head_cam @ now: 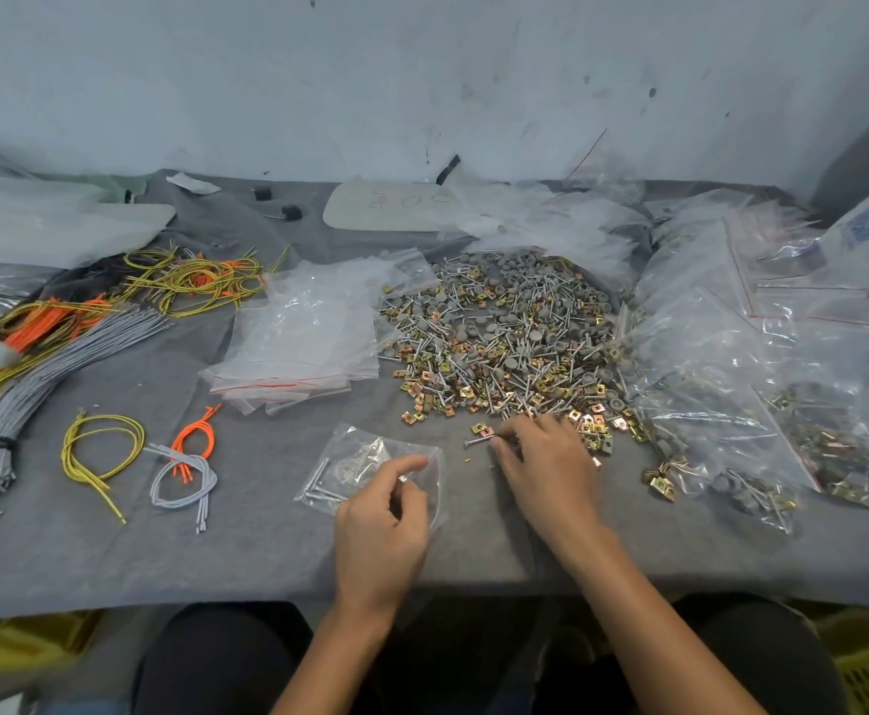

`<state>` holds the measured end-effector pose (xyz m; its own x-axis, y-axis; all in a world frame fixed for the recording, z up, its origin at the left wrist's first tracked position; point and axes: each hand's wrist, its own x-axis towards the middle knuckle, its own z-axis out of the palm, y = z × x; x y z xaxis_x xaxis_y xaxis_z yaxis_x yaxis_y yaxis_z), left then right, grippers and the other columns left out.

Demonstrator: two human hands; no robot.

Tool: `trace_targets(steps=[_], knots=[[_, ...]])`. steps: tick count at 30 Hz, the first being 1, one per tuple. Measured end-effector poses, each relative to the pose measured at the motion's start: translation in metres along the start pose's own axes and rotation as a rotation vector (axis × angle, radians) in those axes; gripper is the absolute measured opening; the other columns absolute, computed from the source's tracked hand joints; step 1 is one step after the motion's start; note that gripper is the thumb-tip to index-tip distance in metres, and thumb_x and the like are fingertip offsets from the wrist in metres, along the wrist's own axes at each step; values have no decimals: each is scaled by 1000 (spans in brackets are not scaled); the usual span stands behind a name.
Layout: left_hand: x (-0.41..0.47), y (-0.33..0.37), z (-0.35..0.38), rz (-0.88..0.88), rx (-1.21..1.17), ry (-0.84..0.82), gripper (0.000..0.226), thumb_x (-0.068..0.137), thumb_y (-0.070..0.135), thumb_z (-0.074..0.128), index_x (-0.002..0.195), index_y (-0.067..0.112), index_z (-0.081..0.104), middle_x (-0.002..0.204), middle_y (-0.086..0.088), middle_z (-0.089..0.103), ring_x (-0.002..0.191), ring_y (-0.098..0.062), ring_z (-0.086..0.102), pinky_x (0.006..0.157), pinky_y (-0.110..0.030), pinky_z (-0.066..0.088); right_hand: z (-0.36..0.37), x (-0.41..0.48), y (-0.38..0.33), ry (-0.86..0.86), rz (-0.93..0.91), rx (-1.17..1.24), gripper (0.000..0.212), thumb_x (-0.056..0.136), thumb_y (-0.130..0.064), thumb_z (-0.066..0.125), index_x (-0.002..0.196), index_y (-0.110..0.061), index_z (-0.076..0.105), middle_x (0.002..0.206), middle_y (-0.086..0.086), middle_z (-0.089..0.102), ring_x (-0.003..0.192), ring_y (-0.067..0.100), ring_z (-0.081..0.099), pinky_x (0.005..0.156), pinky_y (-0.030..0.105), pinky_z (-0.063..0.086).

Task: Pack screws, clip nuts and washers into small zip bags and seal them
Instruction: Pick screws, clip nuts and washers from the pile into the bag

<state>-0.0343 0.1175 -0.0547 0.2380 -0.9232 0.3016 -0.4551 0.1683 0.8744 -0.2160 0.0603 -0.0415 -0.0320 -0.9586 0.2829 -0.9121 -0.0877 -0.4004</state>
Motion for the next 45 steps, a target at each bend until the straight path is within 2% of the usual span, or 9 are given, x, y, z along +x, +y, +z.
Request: trace_targets(steps=[6,10,14,22,26,30,34,41,45], knots=[[0,0,0,2,-6,-17,33,88,23,49,111,35,70,68,11,68,43,-4,46,44,-16,33,-1,-7,-1,86,7,91,19,104,-29,51,102,-20,67,95,-5,62,88,16,52,76,33,45],[0,2,0,20,4,-11,32,88,23,50,110,35,70,68,12,67,43,-3,47,45,-13,32,-7,-27,-15,62,47,410,13,103,-33,51,100,-29,63,93,-19,57,90,2,53,76,24,45],[0,3,0,29,15,2,31,89,25,49,109,31,71,67,14,66,47,-1,51,48,-11,34,-5,-53,-38,-53,33,636,10,101,-31,56,98,-32,65,93,-16,62,94,4,58,81,27,49],[-1,6,-2,34,-6,85,29,89,23,50,107,29,72,90,21,72,80,2,67,68,-9,46,5,-51,-63,-85,-133,473,18,101,-37,55,108,-30,70,93,-13,59,85,6,57,72,31,49],[-1,6,-2,50,2,87,30,89,19,50,108,27,72,92,16,73,78,-2,67,69,-15,50,8,-47,-65,-120,-133,377,20,99,-41,57,115,-34,67,88,-15,46,81,5,48,67,25,35],[-1,7,-3,49,15,80,29,89,18,50,107,29,71,91,21,71,80,0,67,69,-16,50,11,-51,-64,-117,-130,360,21,97,-45,56,111,-32,66,93,-11,45,83,7,47,67,25,39],[-2,7,-3,41,9,78,30,89,21,50,106,35,69,86,18,71,71,-1,65,64,-12,46,11,-52,-61,-155,-174,300,27,98,-42,50,108,-26,69,103,-6,49,95,10,45,74,24,38],[0,6,-1,46,42,79,31,88,20,50,108,27,73,94,27,69,88,4,66,76,-18,50,9,-47,-52,-316,-294,314,30,100,-26,50,123,-27,69,115,-4,60,102,17,44,86,22,32],[-1,6,-1,54,37,72,31,89,21,50,108,29,72,91,22,71,79,3,66,69,-16,50,4,-52,-47,-260,-242,449,27,97,-17,57,118,-25,72,116,-6,62,106,14,52,93,22,40]])
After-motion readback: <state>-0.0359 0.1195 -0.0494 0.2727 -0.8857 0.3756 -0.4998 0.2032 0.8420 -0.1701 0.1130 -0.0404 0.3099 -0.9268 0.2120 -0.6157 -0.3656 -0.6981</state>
